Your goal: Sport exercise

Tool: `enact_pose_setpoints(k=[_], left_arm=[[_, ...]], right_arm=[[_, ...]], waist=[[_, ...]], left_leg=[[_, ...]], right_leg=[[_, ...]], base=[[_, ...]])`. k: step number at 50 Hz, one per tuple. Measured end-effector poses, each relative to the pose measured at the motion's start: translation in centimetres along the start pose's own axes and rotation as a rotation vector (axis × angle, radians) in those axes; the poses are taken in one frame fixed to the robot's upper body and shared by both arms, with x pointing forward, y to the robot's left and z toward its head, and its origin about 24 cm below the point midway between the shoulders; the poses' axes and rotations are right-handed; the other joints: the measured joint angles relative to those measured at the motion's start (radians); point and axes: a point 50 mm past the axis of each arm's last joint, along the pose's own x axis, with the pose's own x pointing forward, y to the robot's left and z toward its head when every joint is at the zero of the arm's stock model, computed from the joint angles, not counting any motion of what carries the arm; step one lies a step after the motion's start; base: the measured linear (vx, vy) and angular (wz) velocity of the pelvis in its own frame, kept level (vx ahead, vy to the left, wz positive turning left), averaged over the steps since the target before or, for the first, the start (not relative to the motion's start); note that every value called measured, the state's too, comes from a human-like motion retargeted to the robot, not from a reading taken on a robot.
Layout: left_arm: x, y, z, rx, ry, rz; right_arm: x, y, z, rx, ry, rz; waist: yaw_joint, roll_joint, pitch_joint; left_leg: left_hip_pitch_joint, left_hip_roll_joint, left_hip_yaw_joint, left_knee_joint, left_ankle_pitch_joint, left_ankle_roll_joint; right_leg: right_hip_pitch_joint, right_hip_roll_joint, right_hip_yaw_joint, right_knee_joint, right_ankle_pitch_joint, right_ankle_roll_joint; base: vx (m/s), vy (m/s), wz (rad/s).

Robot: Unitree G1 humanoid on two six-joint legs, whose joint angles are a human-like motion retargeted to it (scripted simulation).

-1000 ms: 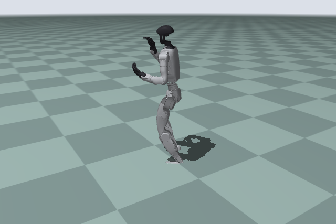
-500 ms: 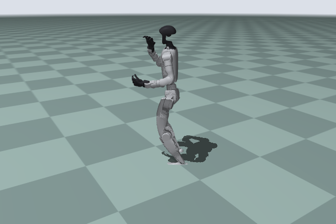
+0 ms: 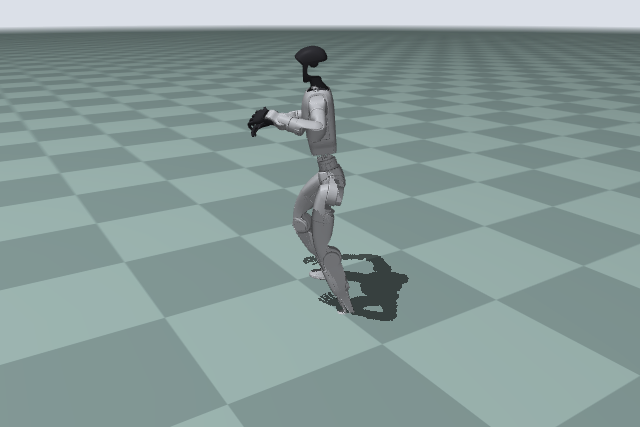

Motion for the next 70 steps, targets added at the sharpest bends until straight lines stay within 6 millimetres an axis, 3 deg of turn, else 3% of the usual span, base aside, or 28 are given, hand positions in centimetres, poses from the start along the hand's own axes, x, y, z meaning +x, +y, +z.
enact_pose_setpoints(k=[2,3,5,7,10,14,18,20,25,27,30,37,42,47,52,55,58,60,63,65,68,70], left_arm=[[1.1,0.1,1.3,0.023,-0.08,-0.016],[1.3,0.0,1.8,0.026,-0.11,-0.015],[1.8,-0.3,2.7,0.024,-0.186,-0.016],[2.4,-0.7,3.7,0.005,-0.267,-0.023],[3.5,-1.6,4.6,-0.046,-0.364,-0.058],[5.1,-3.0,4.6,-0.128,-0.408,-0.157],[7.1,-4.3,2.6,-0.253,-0.36,-0.237],[9.1,-4.4,0.4,-0.332,-0.306,-0.246],[12.4,-6.7,-6.7,-0.521,-0.035,-0.169],[14.1,-7.9,-8.8,-0.534,0.068,-0.157],[16.8,-10.5,-9.6,-0.493,0.147,-0.196],[20.7,-16.7,-6.0,-0.396,0.064,-0.32],[21.2,-20.0,-4.5,-0.379,0.031,-0.375],[21.1,-21.9,-3.9,-0.388,0.022,-0.377],[20.4,-22.6,-3.8,-0.456,0.015,-0.323],[19.8,-22.3,-3.9,-0.511,0.009,-0.262],[19.1,-22.9,-4.2,-0.589,0.021,-0.215],[18.5,-22.4,-4.5,-0.643,0.019,-0.158],[17.7,-23.0,-4.8,-0.733,0.036,-0.096],[16.9,-22.5,-5.3,-0.794,0.039,-0.029],[16.0,-22.9,-5.8,-0.885,0.066,0.049],[14.9,-22.5,-6.4,-0.944,0.079,0.124]], right_arm=[[-2.2,2.4,-5.0,0.057,0.228,0.06],[-3.4,3.8,-6.6,0.081,0.319,0.107],[-6.1,6.7,-9.3,0.137,0.492,0.198],[-8.4,9.5,-10.7,0.197,0.612,0.276],[-10.0,12.6,-10.6,0.273,0.662,0.35],[-7.8,13.6,-7.0,0.357,0.478,0.327],[-4.2,11.3,-0.6,0.483,0.141,0.193],[-3.1,8.8,3.1,0.584,-0.038,0.101],[-0.8,3.1,11.0,0.756,-0.495,-0.084],[-0.5,0.9,13.3,0.794,-0.635,-0.14],[-0.3,-1.5,15.2,0.828,-0.768,-0.214],[0.1,-2.9,15.4,0.899,-0.791,-0.346],[0.6,-2.3,14.8,0.963,-0.743,-0.368],[0.6,-2.2,14.6,1.004,-0.734,-0.396],[0.1,-3.2,15.2,1.008,-0.785,-0.456],[-0.7,-4.9,16.4,0.981,-0.878,-0.514],[-1.5,-5.9,17.5,0.973,-0.965,-0.554],[-2.1,-6.8,18.5,0.959,-1.033,-0.587],[-2.9,-7.3,19.4,0.961,-1.106,-0.61],[-3.3,-7.8,20.2,0.958,-1.159,-0.628],[-3.9,-8.0,20.8,0.967,-1.205,-0.637],[-4.1,-8.2,21.3,0.971,-1.235,-0.653]], waist=[[0.015,-0.007,-0.035],[0.008,-0.02,-0.031],[-0.004,-0.047,-0.03],[-0.013,-0.07,-0.035],[-0.036,-0.091,-0.05],[-0.095,-0.09,-0.08],[-0.162,-0.042,-0.104],[-0.153,0.029,-0.091],[-0.222,0.143,-0.11],[-0.227,0.194,-0.116],[-0.225,0.255,-0.125],[-0.191,0.358,-0.156],[-0.171,0.405,-0.169],[-0.15,0.439,-0.184],[-0.134,0.452,-0.198],[-0.128,0.454,-0.208],[-0.108,0.439,-0.218],[-0.108,0.43,-0.217],[-0.081,0.405,-0.223],[-0.081,0.384,-0.22],[-0.051,0.353,-0.219],[-0.055,0.322,-0.217]], left_leg=[[0.028,0.004,-0.016,-0.164,0.093,-0.006],[0.024,-0.007,-0.02,-0.16,0.105,-0.005],[0.015,-0.026,-0.027,-0.156,0.118,-0.002],[0.009,-0.038,-0.025,-0.153,0.124,0.001],[0.007,-0.046,-0.005,-0.142,0.116,0.009],[0.016,-0.035,0.071,-0.08,0.051,0.029],[0.037,0.043,0.212,0.067,-0.055,0.039],[0.041,0.169,0.309,0.206,-0.122,0.029],[0.018,0.327,0.417,0.415,-0.105,0.026],[0.002,0.378,0.433,0.461,-0.088,0.03],[-0.023,0.414,0.438,0.499,-0.071,0.033],[-0.072,0.417,0.44,0.515,-0.057,0.036],[-0.103,0.421,0.455,0.543,-0.036,0.032],[-0.119,0.42,0.478,0.549,-0.005,0.031],[-0.127,0.425,0.492,0.549,0.017,0.024],[-0.112,0.402,0.492,0.504,0.027,0.022],[-0.13,0.438,0.495,0.558,0.027,0.02],[-0.103,0.405,0.489,0.502,0.035,0.023],[-0.118,0.438,0.49,0.554,0.029,0.024],[-0.082,0.392,0.487,0.485,0.034,0.029],[-0.094,0.418,0.489,0.529,0.024,0.029],[-0.052,0.352,0.489,0.435,0.033,0.037]], right_leg=[[-0.023,0.0,-0.018,-0.051,0.045,0.003],[-0.03,-0.016,-0.011,-0.049,0.061,0.004],[-0.04,-0.042,-0.006,-0.047,0.082,0.009],[-0.05,-0.057,-0.009,-0.043,0.078,0.005],[-0.062,-0.062,-0.012,-0.032,0.028,-0.009],[-0.067,-0.029,0.0,-0.022,-0.1,-0.034],[-0.032,0.08,0.016,-0.049,-0.211,-0.054],[0.022,0.215,0.002,-0.114,-0.223,-0.071],[0.013,0.404,0.069,-0.188,-0.202,-0.081],[0.008,0.486,0.092,-0.245,-0.172,-0.085],[-0.003,0.573,0.133,-0.315,-0.137,-0.083],[-0.022,0.678,0.215,-0.426,-0.093,-0.072],[-0.05,0.707,0.254,-0.433,-0.088,-0.068],[-0.058,0.714,0.276,-0.453,-0.082,-0.064],[-0.056,0.714,0.281,-0.469,-0.081,-0.061],[-0.02,0.7,0.278,-0.528,-0.072,-0.058],[-0.047,0.715,0.273,-0.472,-0.081,-0.059],[0.002,0.695,0.27,-0.538,-0.07,-0.055],[-0.024,0.707,0.263,-0.478,-0.079,-0.055],[0.022,0.679,0.26,-0.529,-0.078,-0.05],[-0.005,0.683,0.252,-0.465,-0.088,-0.049],[0.034,0.642,0.249,-0.508,-0.091,-0.04]], base=[[0.04,-0.04,0.43],[-0.01,-0.07,0.44],[0.0,-0.09,0.38],[0.02,-0.14,0.12],[0.02,-0.19,-0.3],[0.02,-0.24,-0.96],[0.07,-0.24,-1.9],[0.11,-0.21,-2.58],[0.16,-0.17,-2.16],[0.21,-0.11,-1.97],[0.22,-0.06,-1.78],[0.2,0.0,-1.31],[0.13,0.02,-0.75],[0.08,0.02,-0.39],[0.04,0.01,-0.1],[0.04,0.02,0.12],[-0.03,-0.02,-0.07],[0.04,0.03,0.27],[-0.04,-0.01,-0.05],[0.02,0.05,0.41],[-0.09,0.01,0.12],[0.0,0.08,0.56]])
